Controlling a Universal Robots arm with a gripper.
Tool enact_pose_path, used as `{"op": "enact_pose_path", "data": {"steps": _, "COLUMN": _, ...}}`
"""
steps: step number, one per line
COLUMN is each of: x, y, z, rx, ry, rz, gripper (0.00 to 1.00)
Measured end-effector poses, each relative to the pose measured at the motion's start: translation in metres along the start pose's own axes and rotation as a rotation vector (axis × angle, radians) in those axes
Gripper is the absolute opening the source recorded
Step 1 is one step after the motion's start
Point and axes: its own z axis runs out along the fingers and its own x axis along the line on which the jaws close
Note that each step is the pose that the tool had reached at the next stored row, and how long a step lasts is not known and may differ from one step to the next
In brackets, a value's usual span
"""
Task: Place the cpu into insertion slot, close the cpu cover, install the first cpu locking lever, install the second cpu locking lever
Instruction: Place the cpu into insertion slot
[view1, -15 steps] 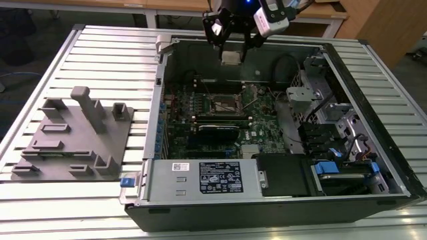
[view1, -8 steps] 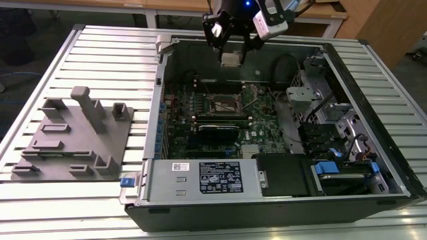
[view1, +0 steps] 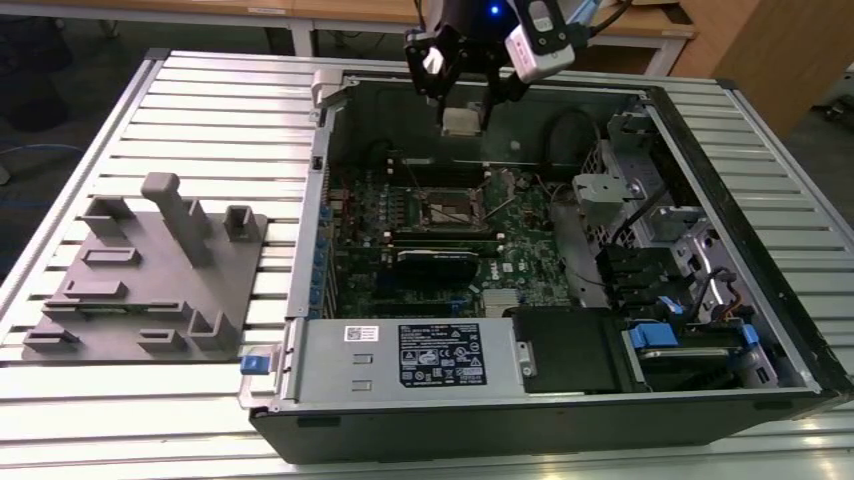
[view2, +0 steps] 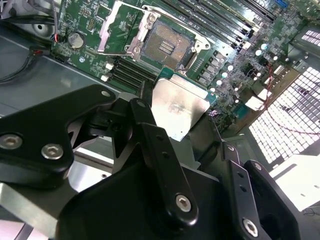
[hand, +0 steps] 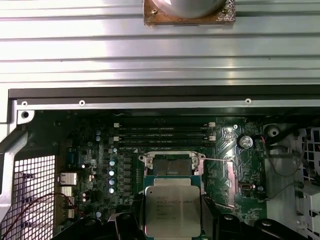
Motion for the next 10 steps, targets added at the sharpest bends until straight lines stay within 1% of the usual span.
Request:
{"op": "enact_pose_path", "data": {"steps": 3, "x": 0.0, "y": 0.0, "z": 0.0006, "rx": -0.0001, "ry": 0.0, "rz": 0.0, "gripper": 0.54}}
{"op": "enact_pose_path", "data": {"steps": 5, "x": 0.0, "y": -0.0002, "z": 0.0025, "rx": 0.0, "ry": 0.0, "rz": 0.0, "gripper": 0.54}}
{"op": "enact_pose_path", "data": {"steps": 8, "x": -0.0001, "y": -0.0002, "z": 0.0028, "rx": -0.0001, "ry": -0.0001, "rz": 0.0, "gripper": 0.54}}
{"op": "enact_pose_path", "data": {"steps": 10, "x": -0.0001, "y": -0.0004, "z": 0.0043, "rx": -0.0004, "ry": -0.0003, "rz": 0.0, "gripper": 0.54}}
